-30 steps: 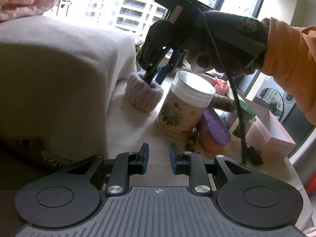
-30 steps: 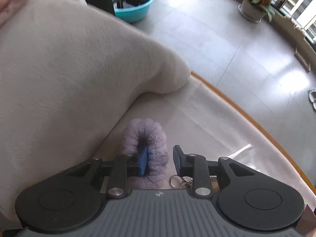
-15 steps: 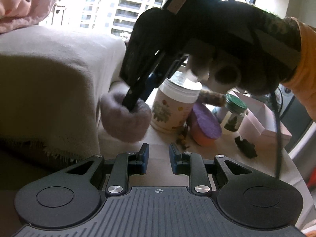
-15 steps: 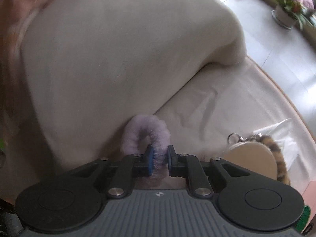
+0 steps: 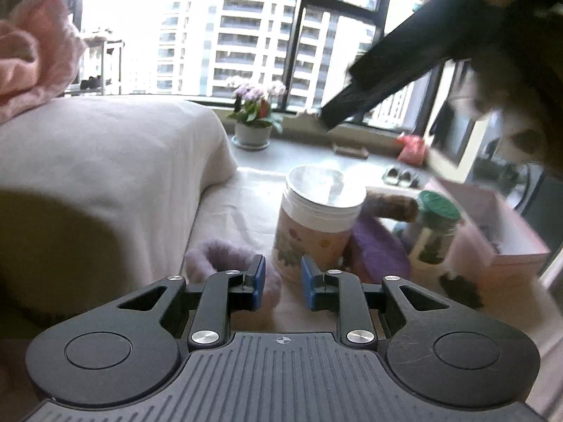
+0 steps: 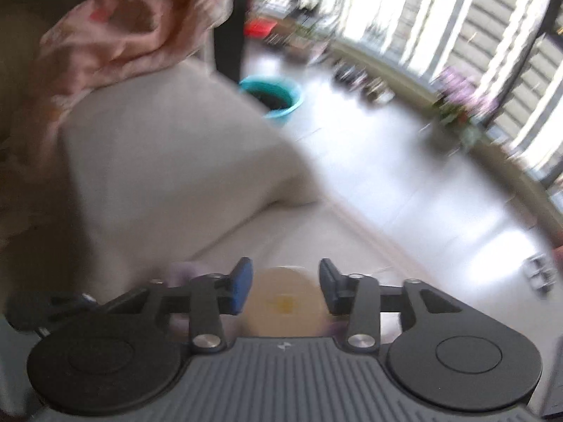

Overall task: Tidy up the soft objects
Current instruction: 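Close the left tool on the scrunchie held by the right tool, then grasp the brown furry tail with the right tool while the left tool holds the scrunchie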

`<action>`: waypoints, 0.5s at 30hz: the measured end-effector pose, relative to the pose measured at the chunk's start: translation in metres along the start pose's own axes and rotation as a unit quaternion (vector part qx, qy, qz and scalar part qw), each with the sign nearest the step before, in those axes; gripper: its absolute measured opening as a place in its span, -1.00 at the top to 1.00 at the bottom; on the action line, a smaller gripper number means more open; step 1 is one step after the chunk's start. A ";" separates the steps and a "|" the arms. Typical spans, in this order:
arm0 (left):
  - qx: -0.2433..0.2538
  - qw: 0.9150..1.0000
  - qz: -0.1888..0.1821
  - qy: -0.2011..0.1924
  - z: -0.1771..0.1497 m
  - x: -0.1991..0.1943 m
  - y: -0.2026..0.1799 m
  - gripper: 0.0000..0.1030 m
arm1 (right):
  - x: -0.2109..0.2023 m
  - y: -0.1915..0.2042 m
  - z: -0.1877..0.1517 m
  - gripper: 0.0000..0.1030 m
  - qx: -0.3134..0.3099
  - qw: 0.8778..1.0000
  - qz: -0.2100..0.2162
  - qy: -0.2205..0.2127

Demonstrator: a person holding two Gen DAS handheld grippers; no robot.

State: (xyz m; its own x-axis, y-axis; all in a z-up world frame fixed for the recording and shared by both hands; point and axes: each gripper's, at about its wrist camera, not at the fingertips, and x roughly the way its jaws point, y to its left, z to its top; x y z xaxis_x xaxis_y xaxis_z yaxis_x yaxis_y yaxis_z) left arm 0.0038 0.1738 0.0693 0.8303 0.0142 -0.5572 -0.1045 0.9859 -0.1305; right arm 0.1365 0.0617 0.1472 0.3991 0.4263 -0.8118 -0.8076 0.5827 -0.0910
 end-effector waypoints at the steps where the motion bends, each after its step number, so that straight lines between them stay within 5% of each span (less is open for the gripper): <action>1: 0.006 1.000 0.003 0.009 0.003 0.007 -0.001 0.52 | 0.003 -0.014 -0.006 -0.02 0.004 1.000 -0.013 -0.014; 4: 0.018 0.999 0.026 0.043 0.008 0.032 -0.004 0.51 | 0.008 -0.046 -0.024 -0.03 0.017 0.999 -0.032 -0.025; 7: 0.037 0.994 0.064 0.078 0.005 0.048 -0.003 0.41 | 0.016 -0.080 -0.032 -0.03 0.054 0.999 0.005 0.001; 12: 0.036 0.993 0.061 0.089 -0.004 0.052 0.005 0.33 | 0.053 -0.096 -0.038 -0.01 0.063 0.996 0.048 0.048; 15: 0.034 0.993 0.043 0.106 -0.008 0.058 0.007 0.37 | 0.082 -0.103 -0.035 0.19 0.105 0.987 0.082 0.087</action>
State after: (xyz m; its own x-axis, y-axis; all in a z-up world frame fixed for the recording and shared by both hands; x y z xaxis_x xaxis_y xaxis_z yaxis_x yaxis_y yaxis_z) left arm 0.0467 0.1803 0.0297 0.6847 0.0705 -0.7254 -0.1265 0.9917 -0.0230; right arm 0.2371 0.0121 0.0701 0.1742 0.4124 -0.8942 -0.7395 0.6544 0.1577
